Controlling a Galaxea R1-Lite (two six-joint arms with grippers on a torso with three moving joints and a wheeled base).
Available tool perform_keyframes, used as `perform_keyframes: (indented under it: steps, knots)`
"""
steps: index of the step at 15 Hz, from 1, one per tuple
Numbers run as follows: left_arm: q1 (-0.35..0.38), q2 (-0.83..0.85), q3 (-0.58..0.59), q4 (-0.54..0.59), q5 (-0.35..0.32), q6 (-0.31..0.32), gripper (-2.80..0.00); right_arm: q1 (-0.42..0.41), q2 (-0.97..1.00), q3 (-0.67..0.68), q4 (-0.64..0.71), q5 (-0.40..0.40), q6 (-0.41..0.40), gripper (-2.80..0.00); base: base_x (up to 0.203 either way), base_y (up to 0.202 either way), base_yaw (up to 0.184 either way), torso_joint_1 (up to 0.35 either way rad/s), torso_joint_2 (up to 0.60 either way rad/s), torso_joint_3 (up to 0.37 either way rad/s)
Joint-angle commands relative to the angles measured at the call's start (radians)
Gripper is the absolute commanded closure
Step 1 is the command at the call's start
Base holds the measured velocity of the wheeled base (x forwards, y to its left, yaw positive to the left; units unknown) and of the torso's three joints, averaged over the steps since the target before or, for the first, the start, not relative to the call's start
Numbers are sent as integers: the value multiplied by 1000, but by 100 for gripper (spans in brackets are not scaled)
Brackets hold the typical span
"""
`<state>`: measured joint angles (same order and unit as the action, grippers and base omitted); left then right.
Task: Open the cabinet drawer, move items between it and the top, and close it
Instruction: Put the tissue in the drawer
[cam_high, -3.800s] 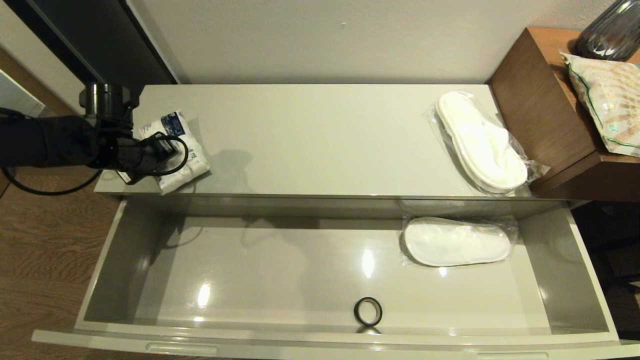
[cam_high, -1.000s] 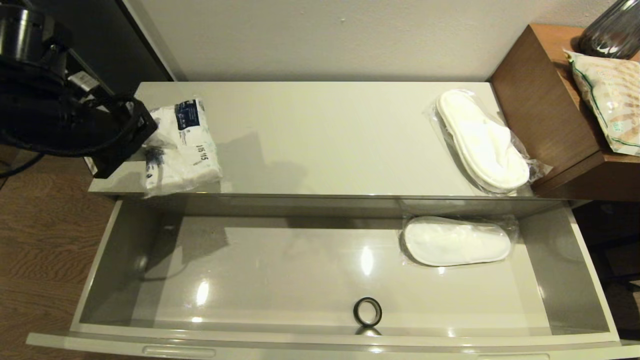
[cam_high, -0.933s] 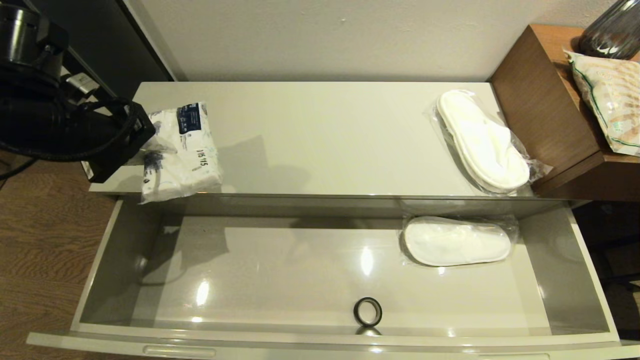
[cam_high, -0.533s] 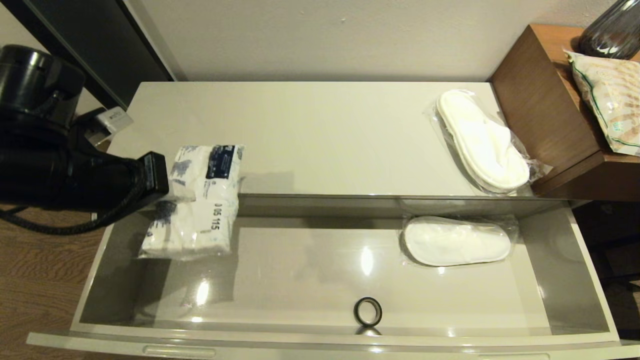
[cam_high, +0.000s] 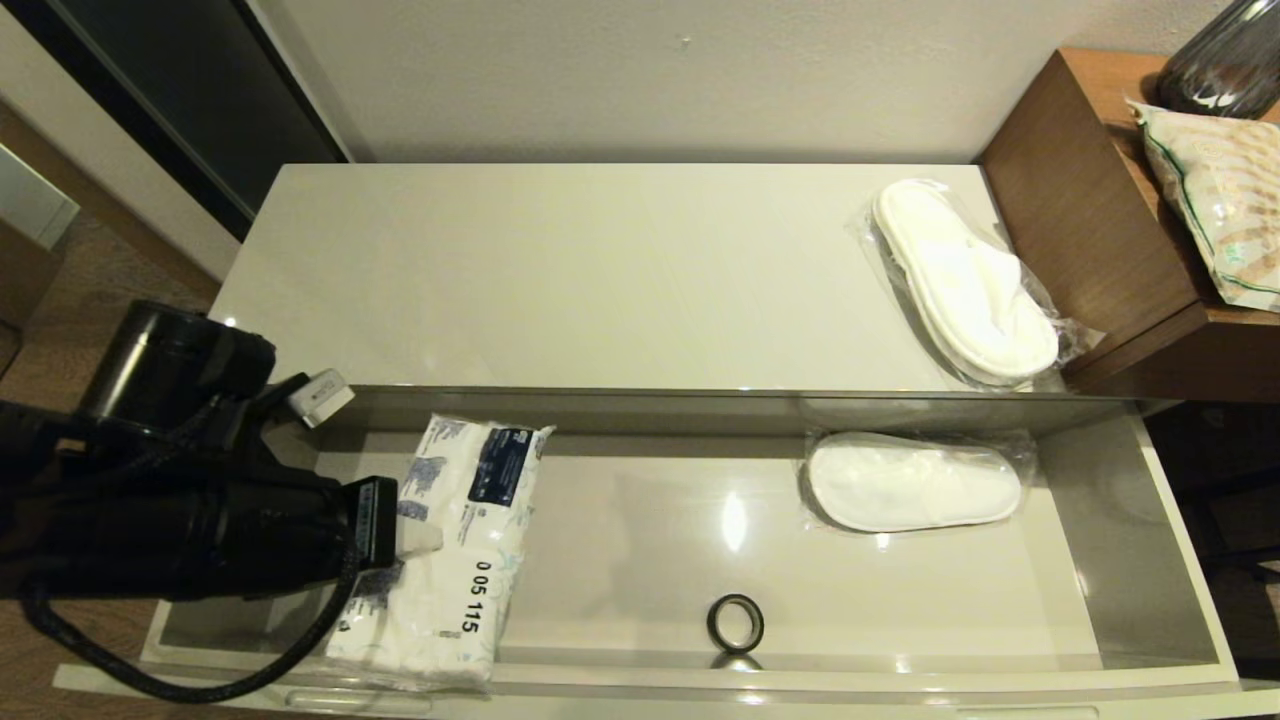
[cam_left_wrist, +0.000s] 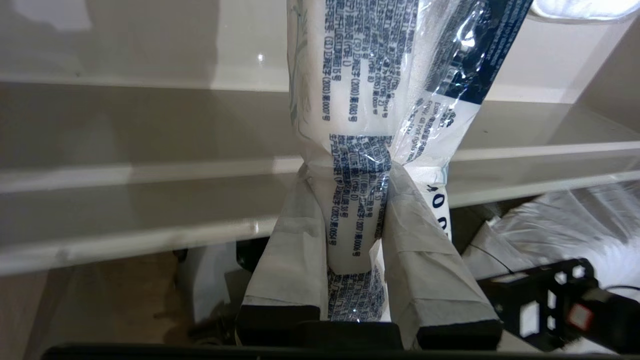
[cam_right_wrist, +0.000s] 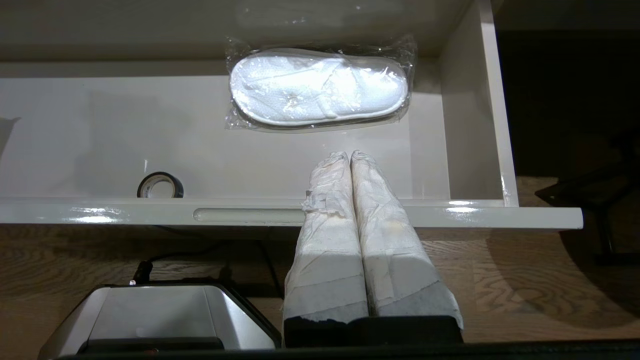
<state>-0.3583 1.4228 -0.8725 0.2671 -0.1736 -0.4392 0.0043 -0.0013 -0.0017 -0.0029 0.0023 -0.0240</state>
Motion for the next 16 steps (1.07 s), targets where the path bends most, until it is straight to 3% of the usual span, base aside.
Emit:
perform_keyframes:
  steps: [1, 5, 8, 12, 16]
  knots:
    - [-2, 71, 27, -47, 7, 13, 0, 0, 1, 0, 0, 1, -1, 0, 0, 0, 0, 0, 0, 0]
    - [-2, 214, -80, -58, 91, 47, 0, 0, 1, 0, 0, 1, -1, 0, 0, 0, 0, 0, 0, 0]
    - [23, 246, -46, -150, 215, 43, 0, 0, 1, 0, 0, 1, -1, 0, 0, 0, 0, 0, 0, 0]
    - [228, 264, 2, -218, 260, 101, 0, 0, 1, 0, 0, 1, -1, 0, 0, 0, 0, 0, 0, 0]
    - [390, 354, -51, -243, 275, 142, 0, 0, 1, 0, 0, 1, -1, 0, 0, 0, 0, 0, 0, 0]
